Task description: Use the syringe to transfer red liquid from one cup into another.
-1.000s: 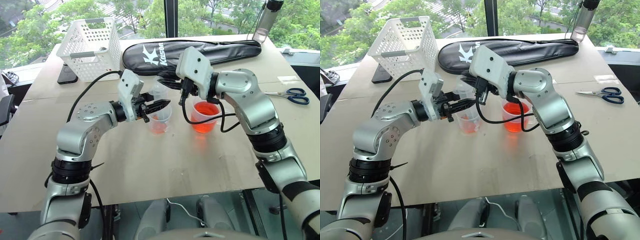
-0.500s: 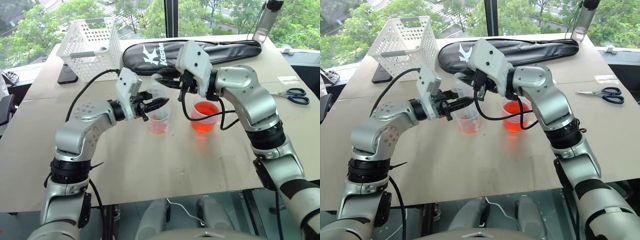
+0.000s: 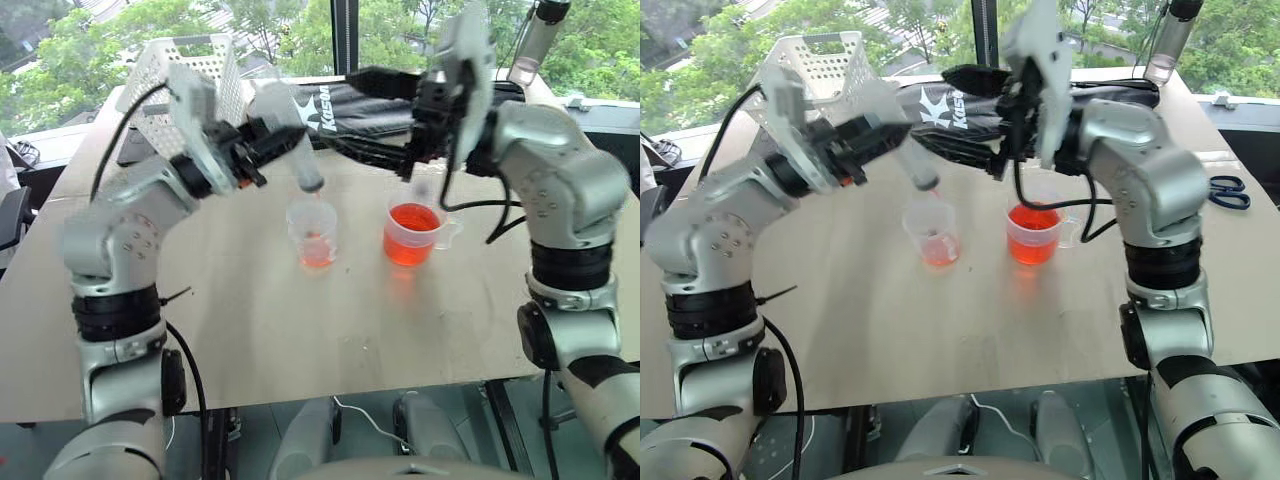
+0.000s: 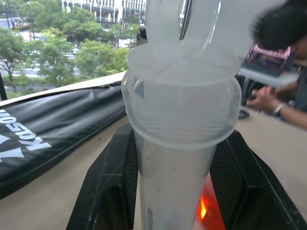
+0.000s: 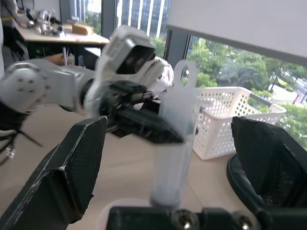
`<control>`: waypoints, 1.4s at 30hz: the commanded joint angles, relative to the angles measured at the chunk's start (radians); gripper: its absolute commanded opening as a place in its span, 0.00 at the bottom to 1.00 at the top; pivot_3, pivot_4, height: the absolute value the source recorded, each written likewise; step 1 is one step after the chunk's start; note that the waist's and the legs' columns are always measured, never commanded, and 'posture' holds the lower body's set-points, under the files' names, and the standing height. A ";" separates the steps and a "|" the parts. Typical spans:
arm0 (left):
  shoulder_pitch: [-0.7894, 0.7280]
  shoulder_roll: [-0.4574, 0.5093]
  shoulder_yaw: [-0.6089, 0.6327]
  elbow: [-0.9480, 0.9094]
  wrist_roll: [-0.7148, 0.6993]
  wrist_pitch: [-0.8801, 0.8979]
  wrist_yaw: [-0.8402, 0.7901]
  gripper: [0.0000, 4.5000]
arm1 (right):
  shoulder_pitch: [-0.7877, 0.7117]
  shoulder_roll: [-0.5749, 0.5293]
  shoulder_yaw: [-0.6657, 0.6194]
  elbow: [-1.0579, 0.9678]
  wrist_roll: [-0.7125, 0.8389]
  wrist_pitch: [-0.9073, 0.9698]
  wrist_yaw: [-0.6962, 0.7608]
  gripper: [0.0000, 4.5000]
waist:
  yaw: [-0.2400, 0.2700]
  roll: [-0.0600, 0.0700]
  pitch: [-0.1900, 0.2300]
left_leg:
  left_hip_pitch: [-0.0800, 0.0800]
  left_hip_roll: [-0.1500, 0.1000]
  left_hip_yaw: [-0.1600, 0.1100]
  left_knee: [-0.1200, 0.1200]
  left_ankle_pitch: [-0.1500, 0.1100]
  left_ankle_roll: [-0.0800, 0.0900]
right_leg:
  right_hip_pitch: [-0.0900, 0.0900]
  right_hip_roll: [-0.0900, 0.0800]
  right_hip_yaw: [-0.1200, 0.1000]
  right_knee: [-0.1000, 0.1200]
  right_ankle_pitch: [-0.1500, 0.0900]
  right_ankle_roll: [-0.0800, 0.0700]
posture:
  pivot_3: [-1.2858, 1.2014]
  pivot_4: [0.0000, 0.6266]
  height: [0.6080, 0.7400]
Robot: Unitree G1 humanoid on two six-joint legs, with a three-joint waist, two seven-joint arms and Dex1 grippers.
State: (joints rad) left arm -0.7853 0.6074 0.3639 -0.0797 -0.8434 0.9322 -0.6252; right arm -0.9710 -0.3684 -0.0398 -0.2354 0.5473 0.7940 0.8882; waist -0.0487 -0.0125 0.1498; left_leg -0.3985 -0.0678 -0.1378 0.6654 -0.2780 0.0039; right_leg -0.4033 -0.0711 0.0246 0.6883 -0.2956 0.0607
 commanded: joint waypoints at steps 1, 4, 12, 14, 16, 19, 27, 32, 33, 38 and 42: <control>-0.083 0.047 0.145 0.109 -0.162 0.205 0.114 0.34 | 0.062 -0.039 -0.056 -0.115 0.093 0.033 -0.006 0.99 | -0.003 0.000 0.000 | 0.000 0.000 -0.001 0.000 0.000 0.000 | 0.000 0.000 0.000 0.000 0.000 0.000 | 0.52 0.24 1.00; -0.109 0.104 0.215 0.214 -0.219 0.342 0.184 0.34 | 0.161 -0.083 -0.079 -0.204 0.148 0.062 -0.025 0.99 | -0.015 0.000 0.000 | 0.000 0.000 0.000 0.000 0.000 0.000 | 0.000 0.000 0.000 0.000 0.000 0.000 | 0.52 0.24 1.00; 0.039 0.390 0.087 0.365 -0.163 0.559 0.000 0.34 | 0.624 -0.240 -0.210 -0.464 0.169 -0.010 -0.036 0.99 | -0.015 -0.001 -0.001 | 0.000 -0.001 -0.001 -0.001 0.000 0.000 | -0.001 0.000 0.001 0.001 0.000 0.000 | 0.52 0.24 1.00; 0.067 0.450 -0.016 0.392 -0.124 0.562 -0.075 0.34 | 0.721 -0.276 -0.259 -0.509 0.217 0.001 -0.034 0.99 | -0.009 -0.001 0.000 | 0.001 -0.001 0.000 -0.001 0.000 0.000 | -0.001 0.000 0.001 0.001 0.000 0.000 | 0.52 0.24 1.00; 0.070 0.487 -0.131 0.435 -0.059 0.536 -0.149 0.34 | 0.812 -0.311 -0.301 -0.557 0.244 -0.002 -0.020 0.99 | 0.005 -0.001 0.000 | 0.001 -0.001 0.000 0.000 0.000 0.000 | 0.000 0.000 0.002 0.002 0.000 0.000 | 0.52 0.24 1.00; 0.023 0.491 -0.288 0.511 0.043 0.463 -0.248 0.34 | 0.911 -0.355 -0.322 -0.602 0.252 -0.034 -0.003 0.99 | 0.013 -0.001 0.000 | 0.005 -0.001 0.000 0.000 0.000 0.000 | 0.003 0.001 0.002 0.003 0.000 0.000 | 0.52 0.24 1.00; -0.169 0.343 -0.609 0.722 0.315 0.291 -0.441 0.34 | 0.993 -0.379 -0.274 -0.653 0.241 -0.103 -0.054 0.99 | 0.030 -0.005 0.000 | 0.006 -0.002 0.000 0.003 0.000 0.001 | 0.007 0.005 0.001 0.002 0.000 0.000 | 0.52 0.24 1.00; -0.255 0.244 -0.676 0.865 0.439 0.222 -0.498 0.34 | 0.996 -0.386 -0.249 -0.680 0.255 -0.108 -0.101 0.99 | 0.031 -0.005 0.000 | 0.005 -0.002 -0.001 0.003 0.000 0.001 | 0.007 0.004 0.000 0.002 0.000 0.000 | 0.52 0.24 1.00; -0.259 0.228 -0.682 0.891 0.462 0.205 -0.498 0.45 | 1.001 -0.385 -0.247 -0.686 0.255 -0.109 -0.112 1.00 | 0.031 -0.005 0.000 | 0.005 -0.002 -0.001 0.003 0.000 0.001 | 0.007 0.004 0.000 0.002 0.000 0.000 | 0.52 0.24 1.00; -0.248 0.231 -0.649 0.888 0.477 0.216 -0.477 0.81 | 1.037 -0.385 -0.258 -0.687 0.214 -0.122 -0.137 1.00 | 0.030 -0.006 0.000 | 0.005 -0.002 -0.001 0.003 0.000 0.001 | 0.007 0.004 0.000 0.001 0.000 0.000 | 0.52 0.24 1.00; -0.175 0.292 -0.536 0.734 0.446 0.252 -0.462 0.99 | 1.108 -0.387 -0.271 -0.668 0.140 -0.168 -0.153 1.00 | 0.022 -0.006 0.000 | 0.005 -0.001 -0.002 0.003 0.000 0.001 | 0.007 0.003 0.000 0.002 0.000 0.000 | 0.52 0.24 1.00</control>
State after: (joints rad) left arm -0.9826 0.8555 -0.2316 0.7286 -0.3875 1.1723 -1.1058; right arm 0.1237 -0.7506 -0.2809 -0.8923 0.7081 0.6625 0.7437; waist -0.0270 -0.0185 0.1497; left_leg -0.3931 -0.0687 -0.1392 0.6688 -0.2782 0.0045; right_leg -0.3965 -0.0683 0.0249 0.6906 -0.2960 0.0609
